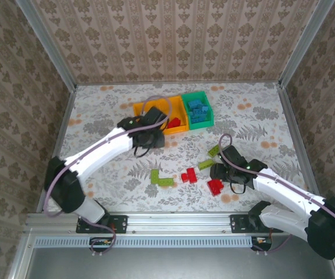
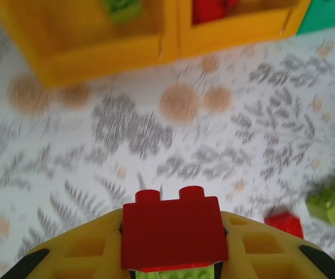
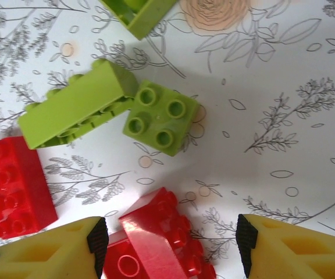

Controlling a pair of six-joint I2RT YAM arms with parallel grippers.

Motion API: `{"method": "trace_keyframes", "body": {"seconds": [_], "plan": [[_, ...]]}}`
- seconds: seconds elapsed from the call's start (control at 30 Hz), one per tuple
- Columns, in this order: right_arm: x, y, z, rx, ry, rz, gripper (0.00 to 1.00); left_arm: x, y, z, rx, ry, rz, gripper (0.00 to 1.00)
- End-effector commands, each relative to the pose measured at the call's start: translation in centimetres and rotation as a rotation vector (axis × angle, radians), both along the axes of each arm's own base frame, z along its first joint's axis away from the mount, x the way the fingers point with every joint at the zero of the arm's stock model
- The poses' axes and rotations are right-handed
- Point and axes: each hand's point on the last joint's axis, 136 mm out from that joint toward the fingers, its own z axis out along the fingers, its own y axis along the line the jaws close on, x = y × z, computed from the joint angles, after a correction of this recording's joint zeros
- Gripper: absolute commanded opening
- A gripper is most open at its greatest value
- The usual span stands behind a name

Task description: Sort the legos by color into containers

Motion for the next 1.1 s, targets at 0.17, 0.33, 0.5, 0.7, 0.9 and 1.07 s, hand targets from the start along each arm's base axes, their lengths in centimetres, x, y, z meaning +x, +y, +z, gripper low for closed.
{"method": "trace_keyframes", "body": {"seconds": [0.17, 0.33, 0.5, 0.7, 0.9, 1.07], "plan": [[0.2, 0.6, 1.3, 0.032, -0.058, 0.023, 0.63, 10.5, -7.3, 0.8, -0.033, -0.125, -0.221, 0.26], [0.0, 1.3, 2.1, 0.047, -0.093, 0.052, 0.63, 14.7, -7.9, -0.7, -0.039, -0.131, -0.194, 0.26], [-0.2, 3.6, 2.6, 0.053, -0.138, 0.130, 0.63, 17.8, -7.5, -2.0, -0.060, -0.133, -0.153, 0.28], [-0.8, 6.7, 2.2, 0.018, -0.134, 0.229, 0.64, 19.5, -7.4, -3.4, -0.089, -0.118, -0.129, 0.40], [-1.1, 9.5, 0.8, -0.038, -0.099, 0.294, 0.62, 19.3, -7.1, -3.0, -0.098, -0.119, -0.115, 0.65], [-0.9, 10.3, -0.5, -0.081, -0.062, 0.312, 0.62, 18.7, -6.8, -0.8, -0.121, -0.147, -0.115, 0.76]]}}
